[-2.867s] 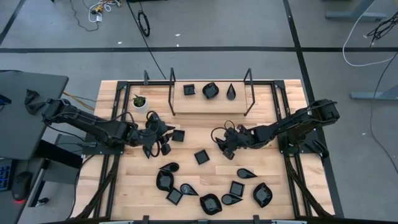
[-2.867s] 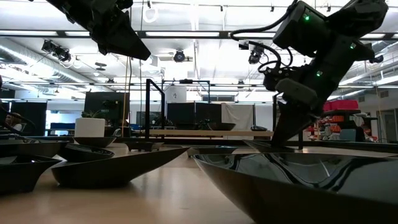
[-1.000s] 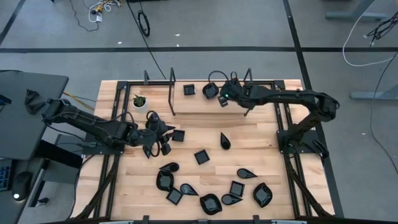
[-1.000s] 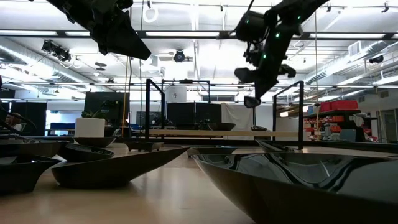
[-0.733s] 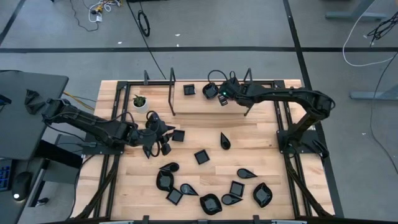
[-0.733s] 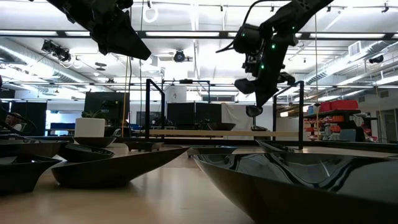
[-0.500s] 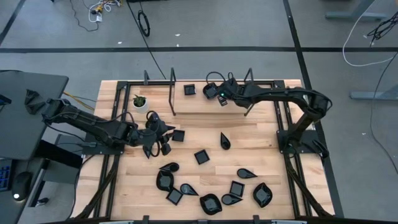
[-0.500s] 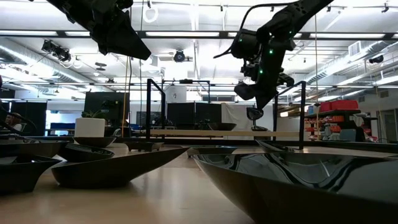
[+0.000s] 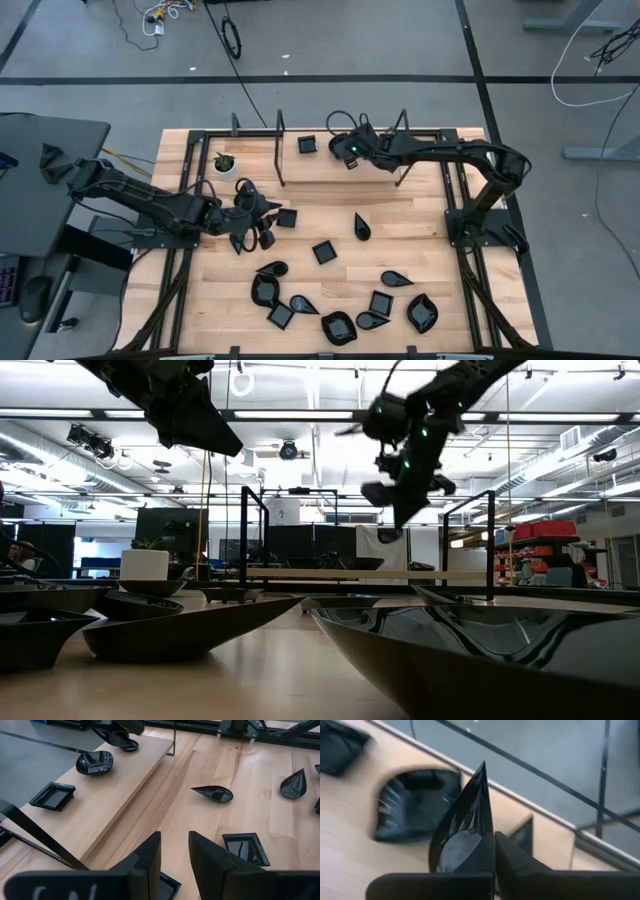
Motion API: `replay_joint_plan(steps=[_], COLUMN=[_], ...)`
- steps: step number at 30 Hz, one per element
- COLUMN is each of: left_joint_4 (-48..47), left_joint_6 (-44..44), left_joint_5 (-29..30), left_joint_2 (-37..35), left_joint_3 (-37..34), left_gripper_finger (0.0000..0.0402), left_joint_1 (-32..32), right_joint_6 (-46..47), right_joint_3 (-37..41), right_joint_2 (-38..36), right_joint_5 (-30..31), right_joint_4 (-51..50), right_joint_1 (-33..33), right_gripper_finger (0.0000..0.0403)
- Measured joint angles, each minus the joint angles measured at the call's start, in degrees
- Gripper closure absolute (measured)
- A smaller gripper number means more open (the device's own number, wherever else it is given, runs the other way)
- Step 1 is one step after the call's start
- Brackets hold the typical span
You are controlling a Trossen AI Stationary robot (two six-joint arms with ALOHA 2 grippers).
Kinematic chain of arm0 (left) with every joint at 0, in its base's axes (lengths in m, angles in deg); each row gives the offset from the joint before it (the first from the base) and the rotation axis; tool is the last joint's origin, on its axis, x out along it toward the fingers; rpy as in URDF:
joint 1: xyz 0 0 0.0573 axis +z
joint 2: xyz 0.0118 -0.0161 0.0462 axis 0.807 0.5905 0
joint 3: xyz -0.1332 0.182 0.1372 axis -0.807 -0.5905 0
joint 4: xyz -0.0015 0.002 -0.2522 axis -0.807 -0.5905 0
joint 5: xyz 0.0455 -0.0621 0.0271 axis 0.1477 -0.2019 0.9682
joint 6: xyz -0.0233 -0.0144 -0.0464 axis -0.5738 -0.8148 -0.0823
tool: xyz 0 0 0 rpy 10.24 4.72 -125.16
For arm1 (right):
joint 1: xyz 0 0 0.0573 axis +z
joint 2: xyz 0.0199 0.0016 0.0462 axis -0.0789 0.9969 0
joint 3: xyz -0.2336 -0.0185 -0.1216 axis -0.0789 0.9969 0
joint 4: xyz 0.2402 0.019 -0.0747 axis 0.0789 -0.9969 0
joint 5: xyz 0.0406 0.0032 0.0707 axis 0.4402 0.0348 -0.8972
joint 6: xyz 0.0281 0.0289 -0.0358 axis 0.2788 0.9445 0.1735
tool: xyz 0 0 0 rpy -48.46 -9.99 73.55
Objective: Pick & Place Mini shaped plates
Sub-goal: Stack the top black teardrop shape bowl on top of the other black teardrop shape bowl on the shelf
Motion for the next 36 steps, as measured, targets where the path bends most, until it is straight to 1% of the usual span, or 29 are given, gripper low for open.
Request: replay_joint_plan(steps=[4,9,14,17,20,25,34,36], left_joint_4=[0.0,0.1,0.2,0.2,0.2,0.2,0.2,0.2], left_joint_6=[0.0,0.0,0.3,0.3,0.3,0.3,0.3,0.3], left_joint_5=[0.0,0.0,0.0,0.0,0.0,0.0,0.0,0.0], left_joint_2=[0.0,0.0,0.0,0.0,0.0,0.0,0.0,0.0], left_joint_3=[0.0,0.0,0.0,0.0,0.0,0.0,0.0,0.0], left_gripper_finger=[0.0296,0.0296,0.0296,0.0296,0.0296,0.0296,0.0296,0.0296], left_joint_1=[0.0,0.0,0.0,0.0,0.0,0.0,0.0,0.0], right_joint_6=[-0.6,-0.8,-1.0,-0.7,0.5,1.3,2.6,2.7], right_joint_3=[-6.2,-15.1,-24.9,-28.7,-29.5,-29.0,-29.0,-29.0], right_joint_2=[0.0,0.8,6.7,11.5,15.0,17.9,18.7,18.7], right_joint_5=[0.1,0.5,0.4,-0.9,-1.1,-1.0,-1.0,-1.9], right_joint_4=[-5.8,-18.0,-31.7,-38.8,-42.6,-43.3,-43.1,-43.5], right_joint_1=[0.6,-0.1,-1.8,-3.1,-4.0,-4.6,-5.0,-5.3], right_gripper_finger=[0.0403,0.0403,0.0403,0.0403,0.0403,0.0403,0.0403,0.0403])
